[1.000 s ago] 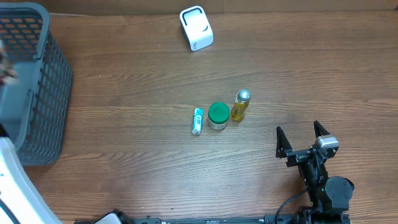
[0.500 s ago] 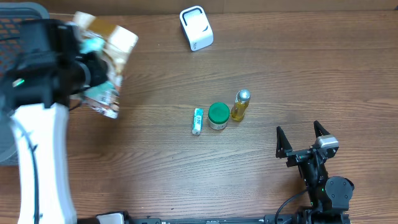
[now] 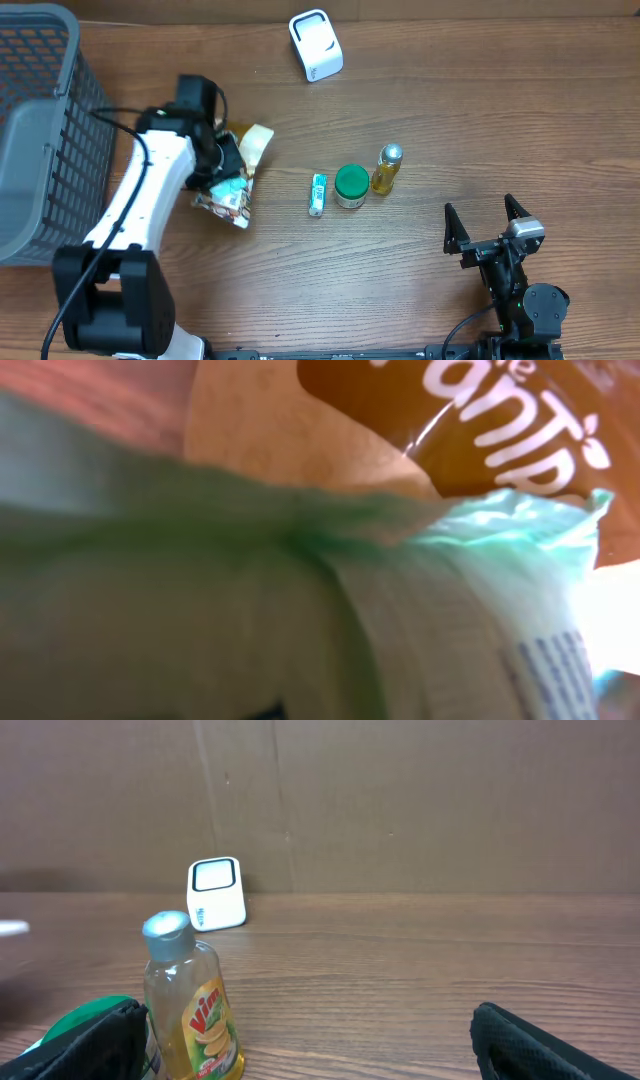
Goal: Scan the item barcode
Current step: 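Carry the Pantree bag right and lower it onto the table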
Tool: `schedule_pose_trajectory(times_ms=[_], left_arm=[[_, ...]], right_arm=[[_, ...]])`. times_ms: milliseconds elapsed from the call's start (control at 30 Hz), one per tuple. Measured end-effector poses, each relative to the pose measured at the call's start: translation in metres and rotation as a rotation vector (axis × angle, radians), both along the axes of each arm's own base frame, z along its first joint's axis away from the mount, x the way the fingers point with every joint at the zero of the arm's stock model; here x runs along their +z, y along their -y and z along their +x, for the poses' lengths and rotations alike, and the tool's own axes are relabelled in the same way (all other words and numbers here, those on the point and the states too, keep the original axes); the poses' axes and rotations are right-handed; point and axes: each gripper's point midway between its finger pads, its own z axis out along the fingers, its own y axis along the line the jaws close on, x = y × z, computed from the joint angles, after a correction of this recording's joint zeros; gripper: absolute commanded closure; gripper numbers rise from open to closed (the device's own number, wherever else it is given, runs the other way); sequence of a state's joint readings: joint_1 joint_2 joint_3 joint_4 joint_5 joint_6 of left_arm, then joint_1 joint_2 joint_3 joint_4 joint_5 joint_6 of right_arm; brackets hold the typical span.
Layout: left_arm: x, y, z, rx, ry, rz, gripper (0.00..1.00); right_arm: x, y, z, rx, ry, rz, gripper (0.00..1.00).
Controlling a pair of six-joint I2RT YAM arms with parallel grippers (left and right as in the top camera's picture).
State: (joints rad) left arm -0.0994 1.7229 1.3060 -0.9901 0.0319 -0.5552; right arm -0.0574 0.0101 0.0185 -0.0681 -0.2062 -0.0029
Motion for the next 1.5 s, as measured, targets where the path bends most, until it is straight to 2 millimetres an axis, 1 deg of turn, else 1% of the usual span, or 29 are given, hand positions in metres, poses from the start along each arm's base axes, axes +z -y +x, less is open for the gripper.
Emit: schedule_pose_trajectory(times_ms=[133, 233, 367, 433, 567, 633, 667, 700, 767, 800, 1067, 1133, 1333, 1400, 1500], left_arm=[[-0.022, -0.002, -0.003, 0.077, 0.005, 0.046, 0.95], [-0.035, -0.003, 0.004, 0.109, 0.049, 0.054, 0.93], [-0.048, -0.007, 0.001, 0.134, 0.057, 0.069, 0.90], [-0.052, -0.008, 0.000, 0.139, 0.059, 0.076, 0.86], [-0.054, -0.009, 0.000, 0.141, 0.066, 0.081, 0.70], [-0.053, -0.010, 0.000, 0.144, 0.067, 0.082, 0.57], [-0.053, -0.010, 0.000, 0.145, 0.067, 0.084, 0.45], [-0.053, -0.010, 0.000, 0.145, 0.067, 0.084, 0.39], [-0.053, -0.010, 0.001, 0.145, 0.070, 0.085, 0.30], [-0.053, -0.011, 0.001, 0.143, 0.071, 0.087, 0.28], [-0.053, -0.010, 0.001, 0.108, 0.070, 0.094, 0.30], [-0.053, -0.010, 0.001, 0.108, 0.070, 0.094, 0.33], [-0.052, -0.010, -0.004, 0.049, 0.043, 0.105, 0.32], [-0.046, -0.009, -0.002, 0.030, 0.039, 0.104, 0.32], [-0.031, -0.005, 0.012, 0.015, 0.077, 0.087, 0.34]], right_arm=[[0.000, 0.000, 0.000, 0.000, 0.000, 0.000, 0.00], [0.000, 0.000, 0.000, 0.001, 0.000, 0.000, 0.00], [0.000, 0.000, 0.000, 0.000, 0.000, 0.000, 0.00], [0.000, 0.000, 0.000, 0.000, 0.000, 0.000, 0.00], [0.000, 0.000, 0.000, 0.000, 0.000, 0.000, 0.00], [0.000, 0.000, 0.000, 0.000, 0.000, 0.000, 0.00], [0.000, 0.000, 0.000, 0.000, 0.000, 0.000, 0.00], [0.000, 0.000, 0.000, 0.000, 0.000, 0.000, 0.00], [0.000, 0.000, 0.000, 0.000, 0.000, 0.000, 0.00], [0.000, 0.000, 0.000, 0.000, 0.000, 0.000, 0.00], [0.000, 0.000, 0.000, 0.000, 0.000, 0.000, 0.00], [0.000, 0.000, 0.000, 0.000, 0.000, 0.000, 0.00], [0.000, 0.000, 0.000, 0.000, 0.000, 0.000, 0.00], [0.000, 0.000, 0.000, 0.000, 0.000, 0.000, 0.00], [0.000, 0.000, 0.000, 0.000, 0.000, 0.000, 0.00]])
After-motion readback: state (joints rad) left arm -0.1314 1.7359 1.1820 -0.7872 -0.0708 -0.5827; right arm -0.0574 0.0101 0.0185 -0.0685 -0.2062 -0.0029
